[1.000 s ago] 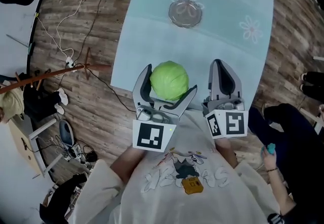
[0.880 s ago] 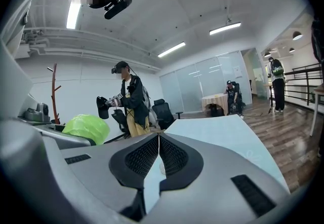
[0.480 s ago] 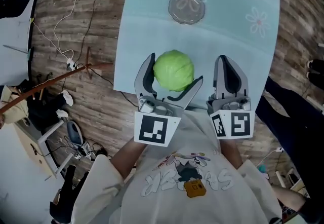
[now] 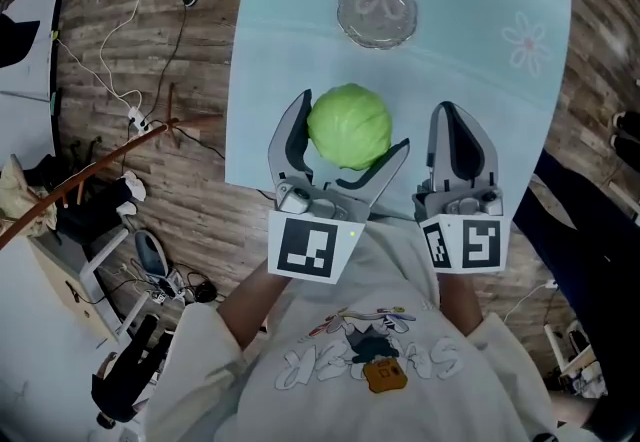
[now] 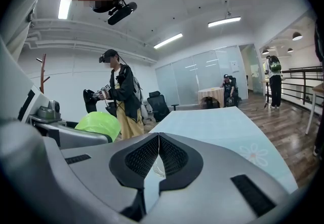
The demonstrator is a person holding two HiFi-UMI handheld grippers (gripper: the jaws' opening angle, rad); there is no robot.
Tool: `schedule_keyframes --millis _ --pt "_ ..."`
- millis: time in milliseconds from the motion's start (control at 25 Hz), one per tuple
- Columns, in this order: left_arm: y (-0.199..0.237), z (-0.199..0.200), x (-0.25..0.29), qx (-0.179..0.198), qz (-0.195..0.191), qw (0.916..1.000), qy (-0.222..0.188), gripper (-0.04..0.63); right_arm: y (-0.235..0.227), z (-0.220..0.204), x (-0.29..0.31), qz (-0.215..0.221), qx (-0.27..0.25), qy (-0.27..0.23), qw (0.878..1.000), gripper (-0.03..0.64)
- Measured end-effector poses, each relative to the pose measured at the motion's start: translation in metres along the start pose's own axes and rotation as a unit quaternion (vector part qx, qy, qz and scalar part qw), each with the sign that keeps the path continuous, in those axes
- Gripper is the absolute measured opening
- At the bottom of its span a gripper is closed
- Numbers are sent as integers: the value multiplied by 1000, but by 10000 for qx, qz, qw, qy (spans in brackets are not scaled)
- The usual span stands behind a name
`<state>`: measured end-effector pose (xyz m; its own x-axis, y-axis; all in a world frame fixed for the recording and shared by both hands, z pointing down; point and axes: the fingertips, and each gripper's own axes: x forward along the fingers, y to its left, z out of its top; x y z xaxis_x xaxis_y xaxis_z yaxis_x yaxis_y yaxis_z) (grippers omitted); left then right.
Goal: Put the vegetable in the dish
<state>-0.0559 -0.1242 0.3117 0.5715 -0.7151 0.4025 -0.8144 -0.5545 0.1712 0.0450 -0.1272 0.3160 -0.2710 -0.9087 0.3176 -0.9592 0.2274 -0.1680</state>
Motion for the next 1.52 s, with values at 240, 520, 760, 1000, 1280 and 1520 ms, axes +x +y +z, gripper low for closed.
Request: schedule_keyframes --millis 240,520,760,1000,1280,1520 --pt "20 -11 34 -43 -39 9999 151 526 -9 -15 31 27 -31 137 9999 23" --pt "36 -22 68 24 -148 9993 345 526 -20 -22 62 25 -29 268 9996 23" --pt "47 -31 105 121 -256 9985 467 526 -34 -34 87 -73 115 355 9993 23" --pt "50 -46 136 94 -311 9982 512 526 -49 -53 95 -210 206 559 9980 23" --pt "55 -58 168 206 -423 9970 606 526 -67 -68 110 -321 387 633 9967 23" --pt "59 -75 189 191 -432 9960 758 526 -78 -82 119 -426 482 682 9956 23"
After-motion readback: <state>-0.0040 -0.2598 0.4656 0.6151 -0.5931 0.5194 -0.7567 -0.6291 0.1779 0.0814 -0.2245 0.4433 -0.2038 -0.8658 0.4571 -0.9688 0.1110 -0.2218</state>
